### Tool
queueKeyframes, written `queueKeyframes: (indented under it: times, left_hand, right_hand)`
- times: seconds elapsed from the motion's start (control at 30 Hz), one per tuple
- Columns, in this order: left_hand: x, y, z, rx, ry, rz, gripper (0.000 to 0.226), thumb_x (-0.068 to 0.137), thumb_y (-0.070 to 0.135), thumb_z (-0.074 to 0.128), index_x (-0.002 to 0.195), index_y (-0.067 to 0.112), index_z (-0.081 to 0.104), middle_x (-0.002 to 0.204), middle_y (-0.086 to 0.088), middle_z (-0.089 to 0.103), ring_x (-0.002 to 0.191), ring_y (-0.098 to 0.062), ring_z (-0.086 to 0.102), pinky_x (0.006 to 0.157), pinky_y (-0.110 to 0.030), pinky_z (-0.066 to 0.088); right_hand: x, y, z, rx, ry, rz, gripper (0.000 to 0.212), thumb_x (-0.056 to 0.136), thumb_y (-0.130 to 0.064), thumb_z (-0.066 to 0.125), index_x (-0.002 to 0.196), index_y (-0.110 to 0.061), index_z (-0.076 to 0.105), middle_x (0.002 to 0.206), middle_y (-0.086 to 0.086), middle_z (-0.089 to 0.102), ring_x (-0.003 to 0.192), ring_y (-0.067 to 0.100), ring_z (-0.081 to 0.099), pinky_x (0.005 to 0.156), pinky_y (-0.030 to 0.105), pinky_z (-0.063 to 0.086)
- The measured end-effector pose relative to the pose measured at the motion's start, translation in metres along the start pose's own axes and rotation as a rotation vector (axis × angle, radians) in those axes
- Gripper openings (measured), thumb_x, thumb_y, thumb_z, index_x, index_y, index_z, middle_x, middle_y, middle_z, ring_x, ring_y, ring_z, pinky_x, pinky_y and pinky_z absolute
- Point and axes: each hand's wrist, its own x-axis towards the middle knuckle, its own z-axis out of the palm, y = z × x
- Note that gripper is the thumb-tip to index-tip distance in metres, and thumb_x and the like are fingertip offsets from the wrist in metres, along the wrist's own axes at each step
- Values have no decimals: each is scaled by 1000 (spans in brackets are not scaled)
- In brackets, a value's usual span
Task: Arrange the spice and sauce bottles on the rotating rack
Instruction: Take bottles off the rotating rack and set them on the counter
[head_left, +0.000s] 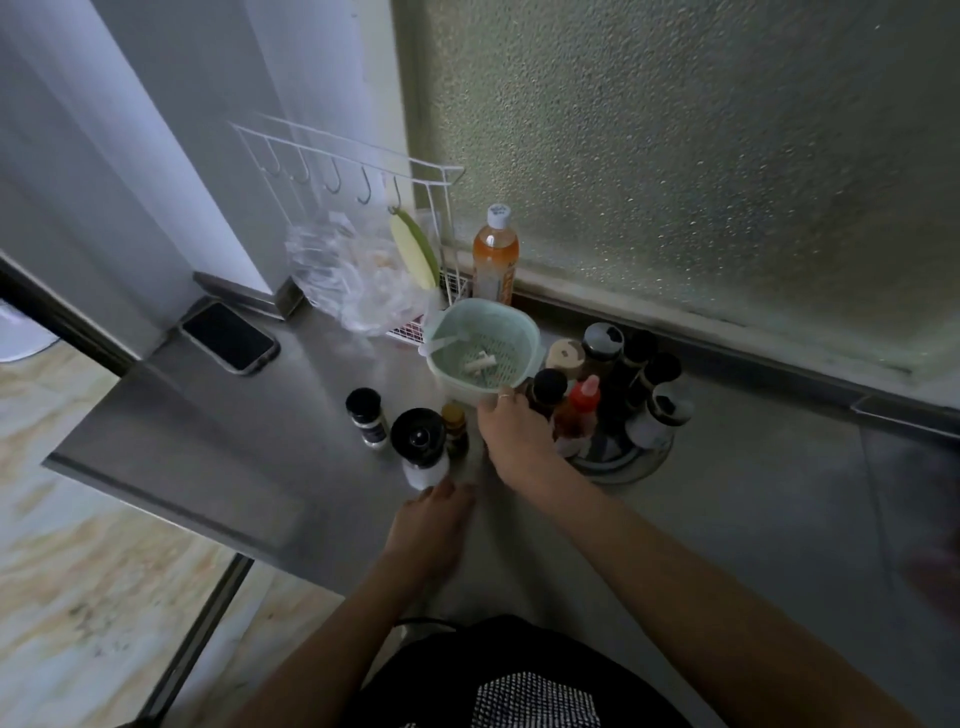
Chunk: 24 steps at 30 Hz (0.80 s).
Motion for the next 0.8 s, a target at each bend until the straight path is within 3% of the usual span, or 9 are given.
queueKeyframes:
  times: [0.17, 0.3, 0.47, 0.6, 0.7, 0.8]
  left_hand:
    - [10, 6, 1, 12, -31, 84, 46, 91, 23, 43, 136, 25, 35, 127, -9, 49, 114, -31, 52, 87, -39, 46]
    - [25, 24, 0, 38, -35, 178, 58, 90, 22, 42, 144, 31, 21, 128, -9, 46, 112, -32, 53, 82, -40, 47]
    - [39, 51, -10, 96, 14, 248, 57, 93, 21, 41, 144, 29, 18, 127, -8, 44, 112, -32, 51, 78, -40, 47]
    - [42, 54, -9, 100, 2, 243, 57, 93, 22, 41, 144, 30, 18, 125, -8, 45, 110, -33, 52, 77, -40, 47]
    - [40, 51, -9, 103, -34, 239, 60, 91, 20, 42, 144, 31, 16, 124, -9, 44, 110, -34, 52, 78, -41, 46]
    - [39, 49, -10, 117, -83, 241, 62, 90, 18, 42, 145, 30, 16, 129, -11, 42, 115, -34, 49, 82, -43, 46]
  right_hand:
    - [-49, 24, -9, 79, -1, 79, 37, 85, -20, 61, 119, -12, 48, 130, 17, 41, 117, 35, 43, 83, 42, 47]
    - [-98, 77, -28, 193, 49, 224, 41, 80, -35, 64, 116, -21, 51, 123, 8, 44, 104, 29, 54, 79, 35, 45]
    - [-96, 140, -24, 416, 195, 397, 41, 78, -19, 70, 117, -15, 59, 116, 13, 47, 97, 31, 57, 84, 34, 46]
    - [-79, 155, 4, 441, 124, 395, 49, 78, -11, 70, 124, -10, 53, 126, 17, 45, 112, 35, 51, 95, 40, 45]
    - [-76, 153, 23, 386, 146, 405, 53, 78, -10, 69, 125, -10, 45, 129, 17, 48, 113, 37, 52, 87, 42, 47]
    - [-79, 152, 21, 296, 177, 446, 53, 79, -21, 70, 124, -13, 44, 123, 15, 54, 108, 35, 54, 79, 39, 46]
